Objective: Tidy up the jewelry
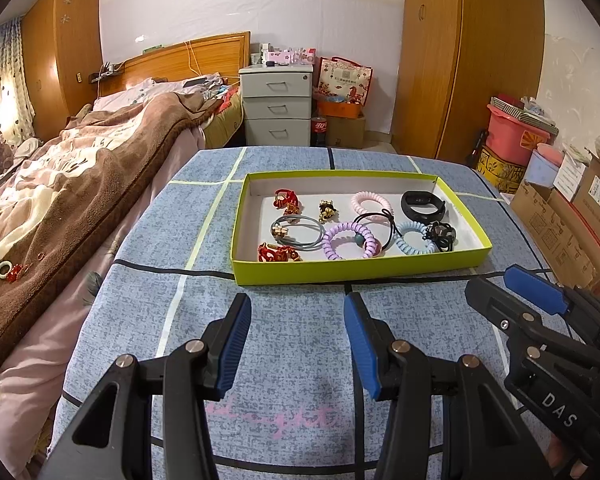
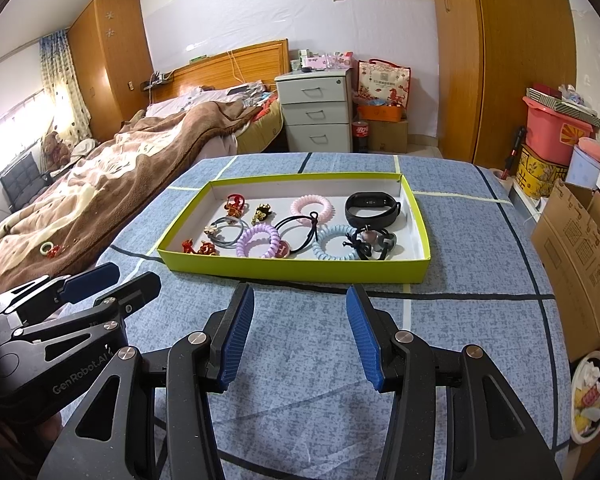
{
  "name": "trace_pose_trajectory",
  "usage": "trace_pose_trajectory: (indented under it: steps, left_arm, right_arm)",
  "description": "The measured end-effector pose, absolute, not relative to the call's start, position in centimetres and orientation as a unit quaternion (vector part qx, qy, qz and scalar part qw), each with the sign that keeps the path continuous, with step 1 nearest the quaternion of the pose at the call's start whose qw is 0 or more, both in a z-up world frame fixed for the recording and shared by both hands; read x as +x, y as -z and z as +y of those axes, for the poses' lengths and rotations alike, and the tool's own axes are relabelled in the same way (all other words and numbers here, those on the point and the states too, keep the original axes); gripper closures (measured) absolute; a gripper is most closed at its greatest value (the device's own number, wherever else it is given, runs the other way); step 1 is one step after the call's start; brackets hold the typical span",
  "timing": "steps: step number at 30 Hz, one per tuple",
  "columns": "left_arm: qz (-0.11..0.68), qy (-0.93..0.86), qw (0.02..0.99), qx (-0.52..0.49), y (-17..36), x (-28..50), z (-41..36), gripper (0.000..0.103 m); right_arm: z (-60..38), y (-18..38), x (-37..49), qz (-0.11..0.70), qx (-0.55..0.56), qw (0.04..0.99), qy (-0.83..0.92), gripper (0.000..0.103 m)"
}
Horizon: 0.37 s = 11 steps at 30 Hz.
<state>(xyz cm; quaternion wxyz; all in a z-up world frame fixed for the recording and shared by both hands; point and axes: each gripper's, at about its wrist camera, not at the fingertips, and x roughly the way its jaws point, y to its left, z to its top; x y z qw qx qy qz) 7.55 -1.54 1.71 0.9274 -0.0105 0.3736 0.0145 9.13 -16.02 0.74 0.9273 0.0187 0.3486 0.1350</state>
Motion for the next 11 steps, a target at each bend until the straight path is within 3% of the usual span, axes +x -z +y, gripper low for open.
trace_pose_trajectory:
  steps: [11]
  left_arm:
    - [0.374,-0.011,0.927,-0.012,-1.65,7.44,-1.66,0.053]
  right_arm:
    - [-15.92,-0.6,9.11,0.351,0.018,0.927,-0.135,0.054]
